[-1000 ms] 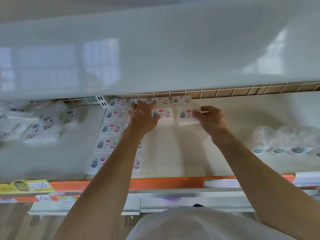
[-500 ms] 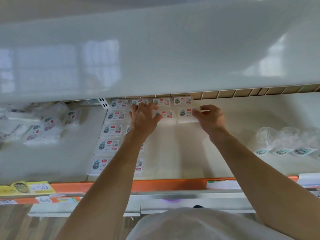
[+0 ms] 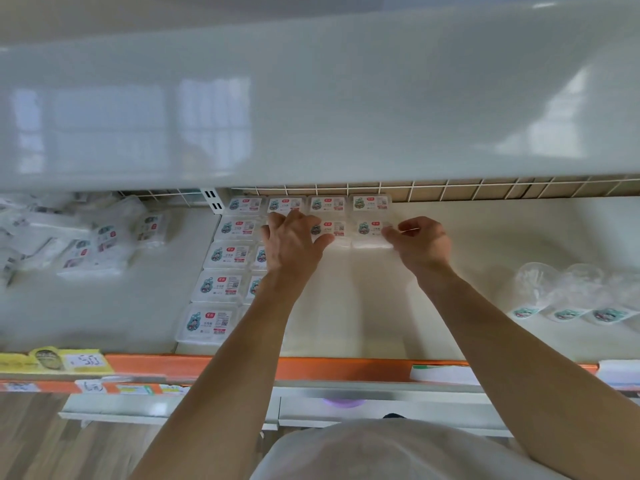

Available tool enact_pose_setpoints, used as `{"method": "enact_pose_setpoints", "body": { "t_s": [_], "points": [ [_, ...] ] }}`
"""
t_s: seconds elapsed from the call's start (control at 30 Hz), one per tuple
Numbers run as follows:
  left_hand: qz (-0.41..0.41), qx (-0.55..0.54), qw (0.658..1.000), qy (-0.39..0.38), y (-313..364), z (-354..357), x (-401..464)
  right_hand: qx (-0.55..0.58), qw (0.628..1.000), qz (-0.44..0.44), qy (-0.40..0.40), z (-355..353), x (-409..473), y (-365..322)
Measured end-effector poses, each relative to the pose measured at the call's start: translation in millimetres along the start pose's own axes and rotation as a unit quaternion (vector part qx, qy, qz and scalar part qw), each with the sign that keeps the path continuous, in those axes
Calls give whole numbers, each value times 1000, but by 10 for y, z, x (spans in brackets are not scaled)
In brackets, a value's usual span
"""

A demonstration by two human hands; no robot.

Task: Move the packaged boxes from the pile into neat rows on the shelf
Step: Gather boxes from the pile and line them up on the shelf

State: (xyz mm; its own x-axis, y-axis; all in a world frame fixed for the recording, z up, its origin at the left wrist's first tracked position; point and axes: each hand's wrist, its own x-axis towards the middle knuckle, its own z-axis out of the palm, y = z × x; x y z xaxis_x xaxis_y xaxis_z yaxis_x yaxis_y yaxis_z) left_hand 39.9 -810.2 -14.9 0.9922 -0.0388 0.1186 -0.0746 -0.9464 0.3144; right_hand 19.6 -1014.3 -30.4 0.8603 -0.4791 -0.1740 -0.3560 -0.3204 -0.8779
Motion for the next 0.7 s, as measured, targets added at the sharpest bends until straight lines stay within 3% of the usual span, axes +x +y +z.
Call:
{"method": "enact_pose_setpoints", "body": {
  "t_s": [0.4,0.57,0.7],
  "points": [
    [-30,-41,999,17,137,-132,-272,-55,996,-6,-72,-189,-189,-97],
    [-64,-62,996,5,160,-323,-668,-105,984,-103,-105,-322,-588,-113],
    [-101,-82,991,-14,119,-429,-1090,-200,944,-200,-169,-392,-889,-175]
  ]
}}
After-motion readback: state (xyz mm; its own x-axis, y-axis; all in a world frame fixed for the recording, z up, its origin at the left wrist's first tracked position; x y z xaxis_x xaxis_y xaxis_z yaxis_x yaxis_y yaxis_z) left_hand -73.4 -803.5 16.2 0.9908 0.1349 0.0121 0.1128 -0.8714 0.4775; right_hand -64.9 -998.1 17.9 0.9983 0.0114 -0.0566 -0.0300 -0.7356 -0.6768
